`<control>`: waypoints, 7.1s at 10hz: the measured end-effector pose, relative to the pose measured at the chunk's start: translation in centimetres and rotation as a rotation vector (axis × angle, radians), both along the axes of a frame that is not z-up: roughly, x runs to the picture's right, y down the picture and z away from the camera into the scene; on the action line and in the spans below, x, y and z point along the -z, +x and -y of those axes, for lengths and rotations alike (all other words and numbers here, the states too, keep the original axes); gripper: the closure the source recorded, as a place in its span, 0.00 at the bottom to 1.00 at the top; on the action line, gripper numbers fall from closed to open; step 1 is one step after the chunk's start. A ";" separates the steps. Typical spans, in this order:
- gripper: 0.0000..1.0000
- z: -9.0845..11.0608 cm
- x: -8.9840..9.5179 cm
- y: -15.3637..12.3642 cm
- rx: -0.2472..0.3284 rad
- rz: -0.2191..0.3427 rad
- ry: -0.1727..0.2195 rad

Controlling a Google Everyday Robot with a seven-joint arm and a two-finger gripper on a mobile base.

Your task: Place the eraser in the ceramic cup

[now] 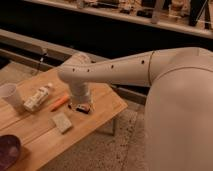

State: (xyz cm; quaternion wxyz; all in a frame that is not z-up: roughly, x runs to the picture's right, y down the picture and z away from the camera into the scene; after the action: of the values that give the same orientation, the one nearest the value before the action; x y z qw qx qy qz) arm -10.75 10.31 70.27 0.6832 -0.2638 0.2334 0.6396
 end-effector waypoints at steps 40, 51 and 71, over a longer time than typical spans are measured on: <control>0.35 -0.4 -11.0 2.6 0.788 0.650 -0.106; 0.35 0.2 -15.3 -1.1 0.886 0.683 -0.097; 1.00 5.9 -14.4 0.4 0.767 0.537 0.060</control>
State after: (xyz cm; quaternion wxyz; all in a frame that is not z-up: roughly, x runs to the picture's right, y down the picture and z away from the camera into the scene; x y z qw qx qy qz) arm -10.35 4.45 84.71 0.9138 -0.2949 0.1103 0.2565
